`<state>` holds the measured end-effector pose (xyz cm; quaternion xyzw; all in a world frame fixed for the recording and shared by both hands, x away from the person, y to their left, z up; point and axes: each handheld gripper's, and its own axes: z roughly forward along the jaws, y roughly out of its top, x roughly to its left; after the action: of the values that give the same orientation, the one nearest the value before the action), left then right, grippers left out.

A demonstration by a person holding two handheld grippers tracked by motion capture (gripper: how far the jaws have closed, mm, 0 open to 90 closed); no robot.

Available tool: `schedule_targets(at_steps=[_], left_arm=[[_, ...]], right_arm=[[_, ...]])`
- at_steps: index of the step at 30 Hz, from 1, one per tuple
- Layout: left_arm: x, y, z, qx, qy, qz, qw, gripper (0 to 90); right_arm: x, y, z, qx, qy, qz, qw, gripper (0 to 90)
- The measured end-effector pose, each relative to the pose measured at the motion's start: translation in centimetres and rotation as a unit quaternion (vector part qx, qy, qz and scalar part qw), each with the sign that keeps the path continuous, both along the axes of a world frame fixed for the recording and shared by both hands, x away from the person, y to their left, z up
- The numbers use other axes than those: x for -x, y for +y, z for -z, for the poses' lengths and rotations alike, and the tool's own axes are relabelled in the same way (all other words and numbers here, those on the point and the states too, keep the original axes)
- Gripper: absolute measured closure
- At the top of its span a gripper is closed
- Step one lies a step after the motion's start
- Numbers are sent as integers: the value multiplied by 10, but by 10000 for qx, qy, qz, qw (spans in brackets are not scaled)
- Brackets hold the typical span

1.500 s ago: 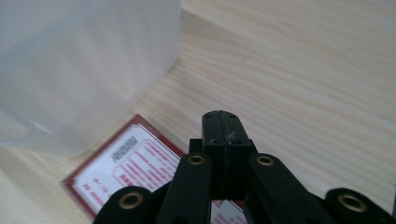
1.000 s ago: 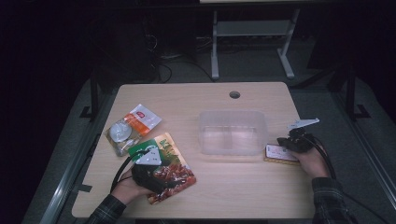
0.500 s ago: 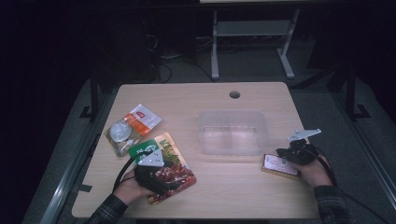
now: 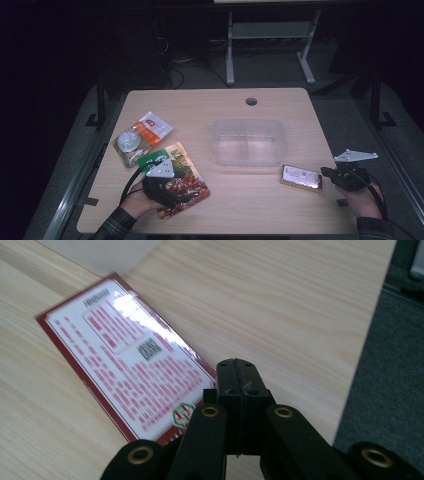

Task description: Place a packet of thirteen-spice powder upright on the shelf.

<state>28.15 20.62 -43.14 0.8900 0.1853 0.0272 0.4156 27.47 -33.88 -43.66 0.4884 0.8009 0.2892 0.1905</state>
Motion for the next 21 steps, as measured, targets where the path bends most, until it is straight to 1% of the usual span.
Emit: schedule_targets(at_steps=[2, 3, 4, 7, 12, 14, 15, 16, 19, 20, 21], left_arm=[[0, -1, 0, 16, -3, -3, 10000, 163], [0, -1, 0, 16, -3, -3, 10000, 163], [0, -2, 0, 26, -6, 4, 10000, 163], [0, -3, 0, 9, -7, 36, 10000, 163], [0, -4, 0, -7, -12, 74, 10000, 163], [1, -5, 0, -12, -24, 88, 10000, 163], [1, -5, 0, -12, -24, 88, 10000, 162], [1, -5, 0, 0, -15, 92, 10000, 162], [2, -7, 0, 3, 4, 93, 10000, 162], [2, -7, 1, -3, 5, 100, 9999, 162], [2, -7, 1, -3, 5, 100, 9999, 162]], right_arm=[[0, -2, 2, 107, 70, 88, 9999, 899], [0, -2, 2, 107, 70, 88, 9999, 899], [-2, -3, 6, 143, 167, 126, 9997, 899], [-3, -2, 8, 115, 229, 97, 9996, 899], [-8, 4, 9, 17, 193, -75, 9998, 900], [-10, 8, 9, -27, 214, -169, 9996, 900], [-10, 8, 9, -27, 214, -169, 9996, 900], [-10, 14, 9, -42, 206, -309, 9993, 900], [-11, 23, 9, -74, 223, -514, 9984, 900], [-12, 26, 9, -60, 211, -623, 9978, 900], [-12, 26, 9, -60, 211, -623, 9978, 900]])
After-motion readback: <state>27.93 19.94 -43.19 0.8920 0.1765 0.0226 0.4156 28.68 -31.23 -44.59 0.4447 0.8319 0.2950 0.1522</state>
